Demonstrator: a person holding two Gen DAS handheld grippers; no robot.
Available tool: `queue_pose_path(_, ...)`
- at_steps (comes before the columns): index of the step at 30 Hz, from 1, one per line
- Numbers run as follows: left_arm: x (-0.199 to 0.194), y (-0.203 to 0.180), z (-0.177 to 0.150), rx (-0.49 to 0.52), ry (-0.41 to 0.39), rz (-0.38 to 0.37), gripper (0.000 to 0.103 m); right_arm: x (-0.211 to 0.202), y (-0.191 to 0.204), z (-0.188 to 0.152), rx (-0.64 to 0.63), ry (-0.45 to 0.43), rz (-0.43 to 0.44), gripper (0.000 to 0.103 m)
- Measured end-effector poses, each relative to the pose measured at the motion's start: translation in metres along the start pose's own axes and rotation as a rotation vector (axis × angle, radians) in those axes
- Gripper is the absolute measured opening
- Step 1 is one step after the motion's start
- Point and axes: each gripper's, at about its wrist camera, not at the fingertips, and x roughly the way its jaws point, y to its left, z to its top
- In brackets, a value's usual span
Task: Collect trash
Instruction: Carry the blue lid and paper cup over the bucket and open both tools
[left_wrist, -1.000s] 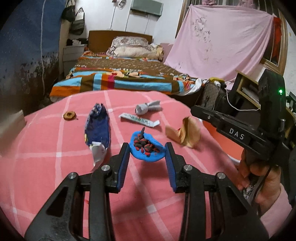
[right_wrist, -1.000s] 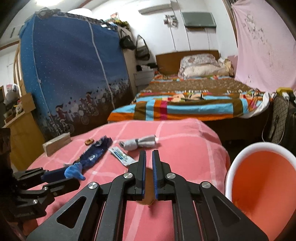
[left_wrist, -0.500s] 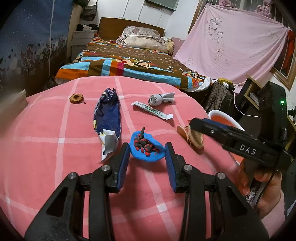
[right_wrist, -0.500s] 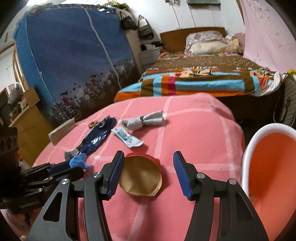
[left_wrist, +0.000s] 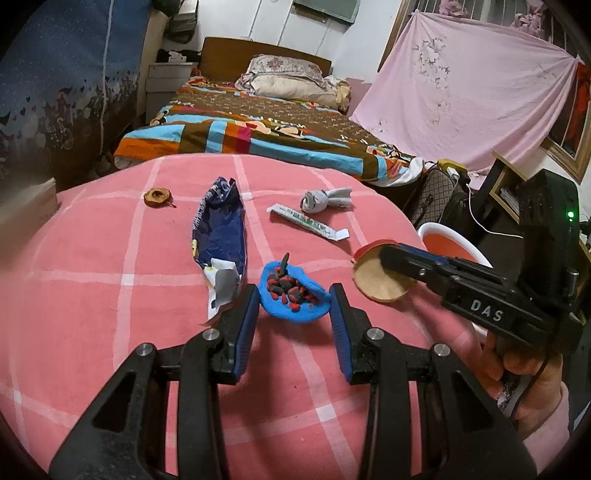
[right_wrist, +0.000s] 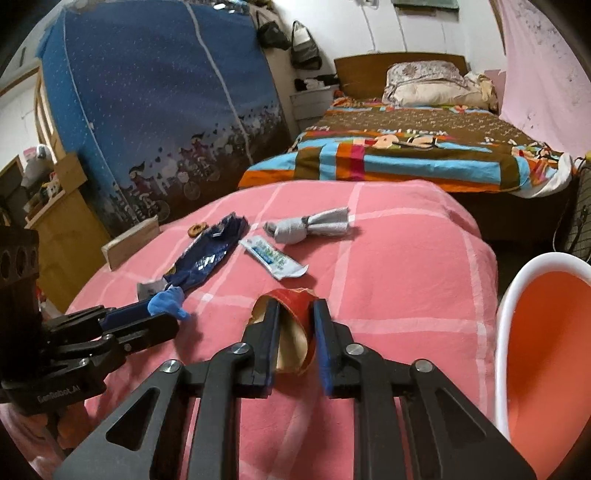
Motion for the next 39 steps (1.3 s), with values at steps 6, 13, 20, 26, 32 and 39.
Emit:
queue_pose_path(6,-0.005,-0.007,0.003,0.017,-0.037,0.018,0.021,-0.008,-0.004,0.001,0.021,-0.047,-0.006,0.016)
queue_pose_path(13,-0.020,-0.025,0.014,0.050,-0.167,0.002,0.021,-0.053,-0.008,-0.001,0.020,-0.291,-0.016,0.016)
queue_pose_path(20,-0.040,-0.069,0.031,0.132,-0.366,-0.058,0.021,-0.118,-0.016,-0.008,-0.003,-0.606,-0.134,0.017)
queue_pose_path(26,-0.052,-0.119,0.034,0.284,-0.509,-0.112,0.021,-0.161,-0.034,-0.018,0.037,-0.794,-0.255,0.017)
queue_pose_path(32,-0.042,-0.159,0.035,0.383,-0.534,-0.199,0.022,-0.188,-0.063,-0.028,0.105,-0.873,-0.372,0.019)
queue_pose_path(39,-0.017,-0.191,0.034,0.417,-0.471,-0.279,0.022,-0.192,-0.096,-0.030,0.154,-0.806,-0.499,0.019)
